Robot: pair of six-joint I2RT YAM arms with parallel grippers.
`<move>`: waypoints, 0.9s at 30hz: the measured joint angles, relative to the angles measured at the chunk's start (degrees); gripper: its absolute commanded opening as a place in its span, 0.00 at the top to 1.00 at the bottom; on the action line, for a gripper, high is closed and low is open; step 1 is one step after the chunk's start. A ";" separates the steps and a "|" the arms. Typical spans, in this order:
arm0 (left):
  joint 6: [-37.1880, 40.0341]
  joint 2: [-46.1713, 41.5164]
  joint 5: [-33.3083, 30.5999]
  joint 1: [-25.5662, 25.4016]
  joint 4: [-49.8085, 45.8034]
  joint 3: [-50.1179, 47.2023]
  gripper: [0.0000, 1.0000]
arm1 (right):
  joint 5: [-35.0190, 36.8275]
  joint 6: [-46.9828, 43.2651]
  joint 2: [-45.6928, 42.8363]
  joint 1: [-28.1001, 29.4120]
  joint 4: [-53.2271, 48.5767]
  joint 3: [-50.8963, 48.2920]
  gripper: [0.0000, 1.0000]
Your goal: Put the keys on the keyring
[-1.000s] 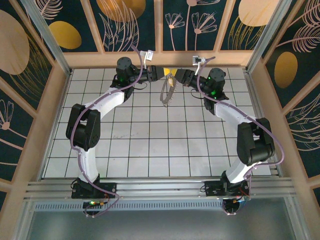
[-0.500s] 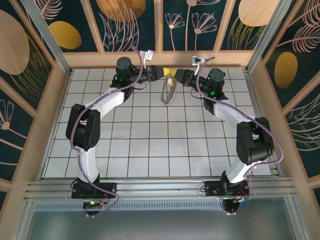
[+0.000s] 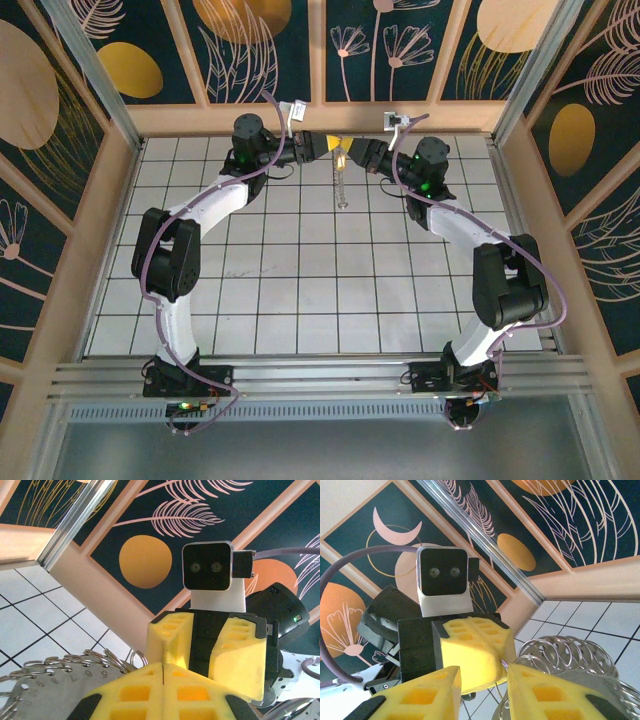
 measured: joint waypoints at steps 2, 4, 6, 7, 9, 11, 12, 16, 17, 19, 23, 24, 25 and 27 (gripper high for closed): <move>0.13 -0.07 -0.15 0.00 -0.07 0.00 1.00 | 0.09 0.00 0.00 0.07 0.02 -0.09 0.70; 0.15 -0.17 -0.22 0.00 -0.11 0.00 1.00 | 0.20 0.02 0.00 0.11 0.04 -0.20 0.70; 0.20 -0.20 -0.24 0.00 -0.13 0.00 1.00 | 0.50 0.26 0.00 0.09 0.46 -0.63 0.70; 0.20 -0.20 -0.24 0.00 -0.22 0.00 1.00 | 0.66 0.52 0.00 0.09 0.81 -0.96 0.70; 0.33 -0.22 -0.26 0.00 -0.37 -0.11 1.00 | 0.72 1.25 0.00 0.09 1.16 -1.40 0.71; 0.39 -0.26 -0.39 0.00 -0.42 -0.20 1.00 | 0.81 1.70 0.00 0.04 1.20 -1.46 0.71; 0.44 -0.31 -0.42 0.00 -0.42 -0.22 1.00 | 0.81 1.86 0.00 0.04 1.29 -1.46 0.71; 0.59 -0.72 -0.39 0.00 -0.42 -0.22 1.00 | 0.79 2.16 0.11 0.04 1.31 -1.46 0.71; 0.59 -0.81 -0.39 -0.02 -0.42 -0.22 1.00 | 0.79 2.16 0.15 0.07 1.29 -1.46 0.70; 0.59 -0.98 -0.39 -0.02 -0.39 -0.22 1.00 | 0.79 2.19 0.26 0.09 1.29 -1.46 0.70; 0.59 -1.05 -0.39 -0.02 -0.39 -0.22 1.00 | 0.87 2.23 0.35 -0.13 1.33 -1.57 0.71; 0.59 -1.05 -0.39 -0.02 -0.39 -0.22 1.00 | 0.87 2.40 0.35 -0.26 1.33 -1.64 0.71; 0.59 -1.05 -0.39 -0.02 -0.39 -0.22 1.00 | 0.92 2.58 0.35 -0.46 1.33 -1.70 0.71; 0.59 -1.05 -0.39 -0.02 -0.39 -0.22 1.00 | 0.90 2.80 0.35 -0.81 1.33 -1.77 0.71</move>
